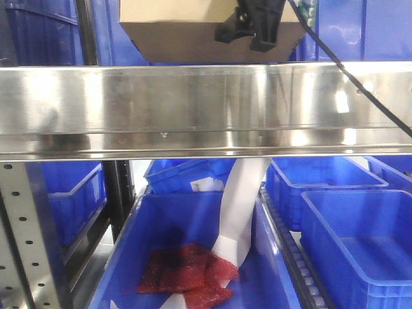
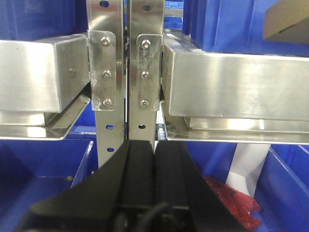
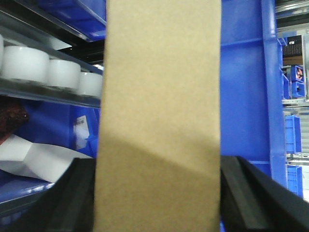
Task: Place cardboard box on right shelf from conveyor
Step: 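Raise the box with the right gripper above the upper shelf, then lower the box onto the upper shelf and open the right gripper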
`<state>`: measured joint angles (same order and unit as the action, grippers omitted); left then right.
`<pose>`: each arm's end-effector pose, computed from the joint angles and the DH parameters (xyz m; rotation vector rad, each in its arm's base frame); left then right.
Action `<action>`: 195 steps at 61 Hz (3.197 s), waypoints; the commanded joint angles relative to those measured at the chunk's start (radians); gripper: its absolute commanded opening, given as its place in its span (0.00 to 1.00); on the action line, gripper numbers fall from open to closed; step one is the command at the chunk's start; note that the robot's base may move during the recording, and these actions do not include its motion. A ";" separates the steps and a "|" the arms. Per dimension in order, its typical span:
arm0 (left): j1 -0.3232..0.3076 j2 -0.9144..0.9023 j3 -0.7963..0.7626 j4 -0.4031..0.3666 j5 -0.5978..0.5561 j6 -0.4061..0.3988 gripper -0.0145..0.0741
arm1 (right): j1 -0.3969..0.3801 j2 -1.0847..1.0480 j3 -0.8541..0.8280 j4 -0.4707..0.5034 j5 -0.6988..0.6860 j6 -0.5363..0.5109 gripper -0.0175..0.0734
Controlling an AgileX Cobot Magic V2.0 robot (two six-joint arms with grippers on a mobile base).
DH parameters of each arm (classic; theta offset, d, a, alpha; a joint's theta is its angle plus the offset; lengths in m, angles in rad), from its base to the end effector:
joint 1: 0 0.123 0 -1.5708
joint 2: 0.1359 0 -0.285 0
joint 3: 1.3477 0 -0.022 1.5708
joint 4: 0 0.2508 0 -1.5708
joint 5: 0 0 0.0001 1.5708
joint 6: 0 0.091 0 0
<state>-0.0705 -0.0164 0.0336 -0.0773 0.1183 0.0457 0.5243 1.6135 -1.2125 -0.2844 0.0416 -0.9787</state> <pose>0.0564 -0.0048 0.1920 0.0390 1.6190 -0.0857 0.3306 0.1899 0.3154 -1.5206 1.2328 -0.5029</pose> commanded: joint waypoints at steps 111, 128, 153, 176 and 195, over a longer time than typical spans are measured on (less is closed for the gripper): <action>-0.001 -0.005 0.006 -0.006 -0.085 0.000 0.03 | -0.223 -0.507 0.158 0.674 0.081 0.602 0.25; -0.001 -0.005 0.006 -0.006 -0.085 0.000 0.03 | -0.312 -0.733 0.411 0.448 -0.032 0.999 0.25; -0.001 -0.005 0.006 -0.006 -0.085 0.000 0.03 | -0.312 -0.975 0.784 0.257 -0.162 1.183 0.25; -0.001 -0.005 0.006 -0.006 -0.085 0.000 0.03 | -0.312 -1.165 0.930 0.258 -0.166 1.183 0.25; -0.001 -0.005 0.006 -0.006 -0.085 0.000 0.03 | -0.312 -1.165 0.930 0.258 -0.164 1.183 0.25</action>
<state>-0.0705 -0.0164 0.0336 -0.0773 0.1183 0.0457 0.2189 0.4483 -0.2561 -0.0150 -0.0352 0.2052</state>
